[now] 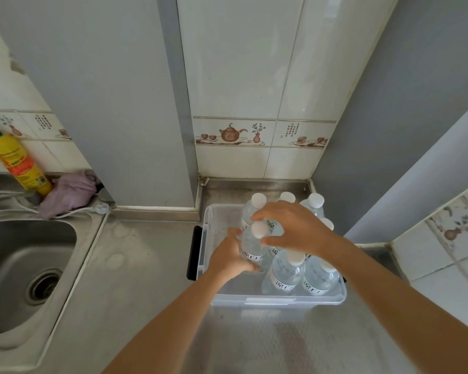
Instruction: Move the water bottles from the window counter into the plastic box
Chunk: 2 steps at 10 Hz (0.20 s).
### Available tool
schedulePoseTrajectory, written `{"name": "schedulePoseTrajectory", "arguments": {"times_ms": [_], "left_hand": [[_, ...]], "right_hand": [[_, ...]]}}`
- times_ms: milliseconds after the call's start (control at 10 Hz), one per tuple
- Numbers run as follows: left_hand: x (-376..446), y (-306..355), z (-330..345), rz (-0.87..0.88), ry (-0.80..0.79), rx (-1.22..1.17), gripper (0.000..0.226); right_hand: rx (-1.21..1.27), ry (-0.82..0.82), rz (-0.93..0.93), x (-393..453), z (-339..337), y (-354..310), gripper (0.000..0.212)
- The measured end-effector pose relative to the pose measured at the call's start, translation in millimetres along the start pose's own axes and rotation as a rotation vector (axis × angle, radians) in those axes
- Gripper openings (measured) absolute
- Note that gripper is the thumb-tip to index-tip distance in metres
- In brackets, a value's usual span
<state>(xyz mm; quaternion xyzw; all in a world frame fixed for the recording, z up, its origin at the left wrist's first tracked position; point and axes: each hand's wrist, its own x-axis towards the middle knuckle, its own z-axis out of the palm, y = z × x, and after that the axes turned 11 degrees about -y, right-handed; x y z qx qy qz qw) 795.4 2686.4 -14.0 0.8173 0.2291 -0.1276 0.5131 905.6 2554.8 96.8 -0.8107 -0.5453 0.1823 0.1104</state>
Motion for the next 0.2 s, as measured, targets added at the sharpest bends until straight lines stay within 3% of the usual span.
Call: {"name": "schedulePoseTrajectory", "arguments": {"times_ms": [200], "left_hand": [[-11.3,-3.2,-7.4,0.066,0.072,-0.078,0.102]], "right_hand": [[0.032,0.079,0.087,-17.4,-4.5,9.7,0.042]]}}
